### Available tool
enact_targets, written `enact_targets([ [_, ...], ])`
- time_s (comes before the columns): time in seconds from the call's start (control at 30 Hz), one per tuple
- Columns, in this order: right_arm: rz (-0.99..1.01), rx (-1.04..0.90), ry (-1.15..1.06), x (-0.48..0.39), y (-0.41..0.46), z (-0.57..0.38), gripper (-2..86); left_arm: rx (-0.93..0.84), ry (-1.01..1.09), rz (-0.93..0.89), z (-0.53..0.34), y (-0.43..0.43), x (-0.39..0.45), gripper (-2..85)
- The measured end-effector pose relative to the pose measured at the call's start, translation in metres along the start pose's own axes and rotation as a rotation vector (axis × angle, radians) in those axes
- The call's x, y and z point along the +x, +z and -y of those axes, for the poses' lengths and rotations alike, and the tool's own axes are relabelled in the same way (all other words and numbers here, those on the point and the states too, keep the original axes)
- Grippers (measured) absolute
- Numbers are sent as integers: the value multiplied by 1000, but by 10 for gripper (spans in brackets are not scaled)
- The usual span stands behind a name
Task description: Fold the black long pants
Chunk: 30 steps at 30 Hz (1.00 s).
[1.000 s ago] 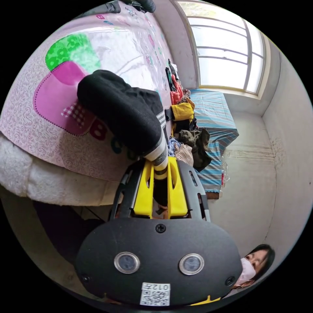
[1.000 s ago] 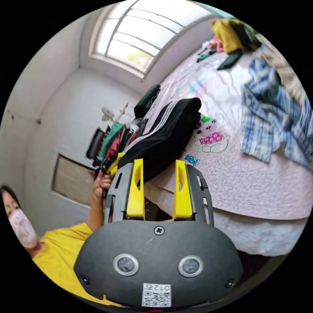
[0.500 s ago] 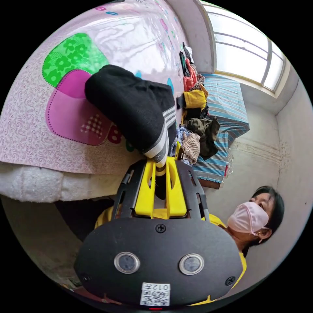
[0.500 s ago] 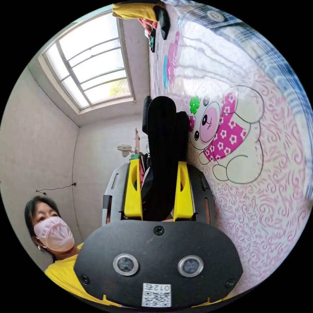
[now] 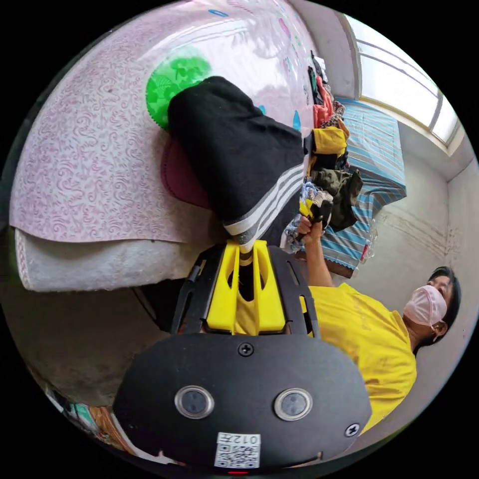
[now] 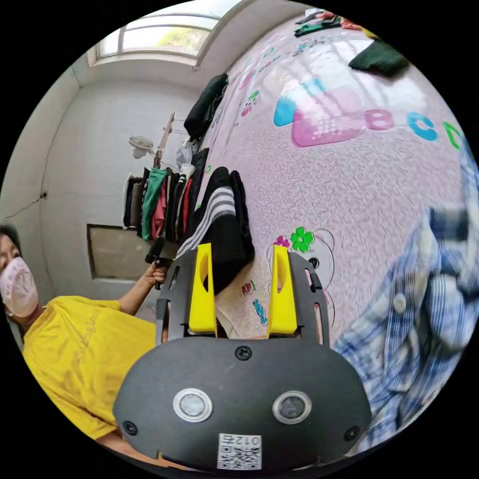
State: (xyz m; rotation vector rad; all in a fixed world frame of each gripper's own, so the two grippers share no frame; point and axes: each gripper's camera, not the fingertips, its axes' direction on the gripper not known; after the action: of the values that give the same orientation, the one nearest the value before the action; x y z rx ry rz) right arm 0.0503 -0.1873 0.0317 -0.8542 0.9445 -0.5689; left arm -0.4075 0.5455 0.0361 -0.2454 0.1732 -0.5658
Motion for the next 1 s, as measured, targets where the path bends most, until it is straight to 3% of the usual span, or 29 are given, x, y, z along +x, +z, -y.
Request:
enact_targets([
  [0.27, 246, -343, 11, 43, 149, 130, 177, -39, -33, 4, 23, 0, -51, 44],
  [0.37, 177, -445, -69, 38, 204, 153, 140, -21, -39, -29, 25, -1, -73, 45],
  [0.5, 161, -458, -59, 43, 242, 175, 104, 12, 9, -7, 21, -7, -81, 49],
  [0.7, 140, -343, -143, 0, 272, 185, 83, 75, 151, 184, 0, -35, -23, 55],
  [1.0, 36, -374, -426, -163, 334, 263, 79, 226, 386, 220, -39, -131, 64, 61],
])
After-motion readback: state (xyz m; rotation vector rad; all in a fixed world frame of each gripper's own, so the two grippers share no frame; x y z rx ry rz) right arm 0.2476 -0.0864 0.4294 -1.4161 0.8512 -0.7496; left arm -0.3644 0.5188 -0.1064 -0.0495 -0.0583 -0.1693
